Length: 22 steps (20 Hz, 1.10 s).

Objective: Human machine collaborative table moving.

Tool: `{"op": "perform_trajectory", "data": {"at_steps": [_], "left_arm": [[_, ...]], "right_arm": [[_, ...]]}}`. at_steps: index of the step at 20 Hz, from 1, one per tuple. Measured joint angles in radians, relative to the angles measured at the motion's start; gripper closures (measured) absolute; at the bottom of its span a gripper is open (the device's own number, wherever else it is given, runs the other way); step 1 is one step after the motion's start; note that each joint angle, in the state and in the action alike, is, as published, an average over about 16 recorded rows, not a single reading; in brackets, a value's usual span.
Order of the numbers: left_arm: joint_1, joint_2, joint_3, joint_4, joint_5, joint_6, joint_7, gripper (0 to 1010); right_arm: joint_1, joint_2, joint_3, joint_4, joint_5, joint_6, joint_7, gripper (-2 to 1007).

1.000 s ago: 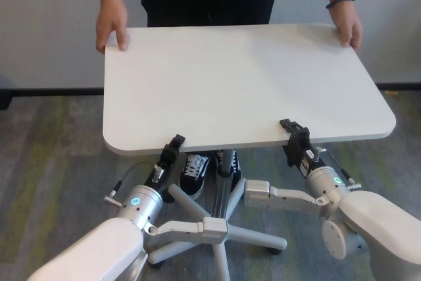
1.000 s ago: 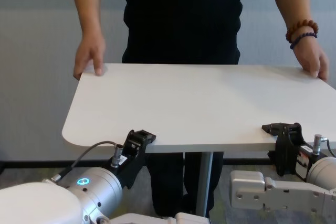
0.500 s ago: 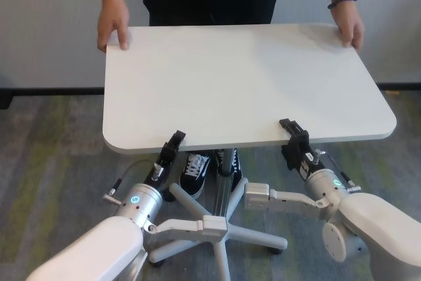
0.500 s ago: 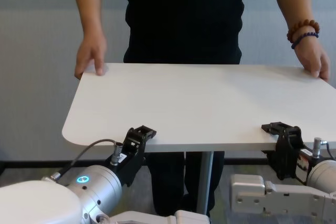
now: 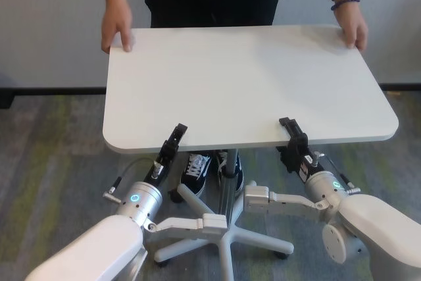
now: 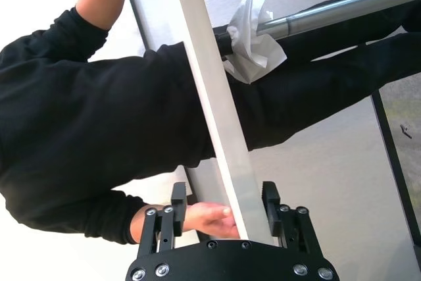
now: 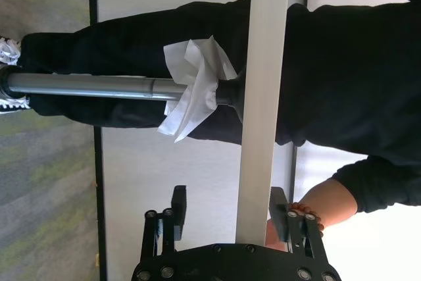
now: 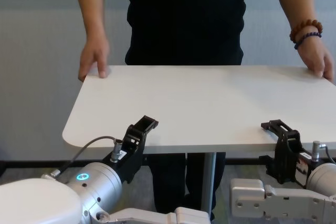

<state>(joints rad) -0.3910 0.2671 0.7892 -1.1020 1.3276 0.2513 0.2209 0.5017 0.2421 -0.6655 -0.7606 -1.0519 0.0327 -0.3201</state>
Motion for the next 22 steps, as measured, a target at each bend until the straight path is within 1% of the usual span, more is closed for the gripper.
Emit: {"op": "perform_trajectory", "data": {"at_steps": [4, 8, 12, 14, 16, 17, 18, 20, 22], "left_arm": [[0.001, 0.001, 0.0, -0.002, 0.0, 0.0, 0.0, 179], [0.01, 0.008, -0.001, -0.015, -0.002, 0.001, -0.011, 89], [0.031, 0.024, -0.009, -0.049, -0.012, -0.001, -0.027, 34], [0.049, 0.038, -0.019, -0.079, -0.027, -0.009, -0.035, 18], [0.072, 0.056, -0.036, -0.118, -0.057, -0.027, -0.041, 10], [0.085, 0.067, -0.047, -0.142, -0.079, -0.041, -0.045, 9], [0.1, 0.077, -0.06, -0.166, -0.103, -0.057, -0.05, 9], [0.13, 0.099, -0.09, -0.219, -0.161, -0.092, -0.062, 9], [0.162, 0.122, -0.123, -0.278, -0.227, -0.13, -0.075, 9]], "right_arm": [[0.0, 0.001, -0.001, -0.002, 0.0, 0.0, 0.001, 148], [-0.01, 0.009, -0.002, -0.022, 0.0, 0.0, 0.01, 65], [-0.032, 0.026, -0.001, -0.066, 0.008, -0.006, 0.029, 18], [-0.05, 0.04, 0.002, -0.1, 0.015, -0.011, 0.042, 5], [-0.073, 0.057, 0.011, -0.145, 0.032, -0.024, 0.06, 0], [-0.086, 0.066, 0.017, -0.169, 0.044, -0.033, 0.069, 0], [-0.101, 0.076, 0.026, -0.196, 0.066, -0.049, 0.083, 0], [-0.132, 0.094, 0.051, -0.249, 0.126, -0.092, 0.114, 0], [-0.162, 0.11, 0.08, -0.297, 0.204, -0.146, 0.143, 0]]}}
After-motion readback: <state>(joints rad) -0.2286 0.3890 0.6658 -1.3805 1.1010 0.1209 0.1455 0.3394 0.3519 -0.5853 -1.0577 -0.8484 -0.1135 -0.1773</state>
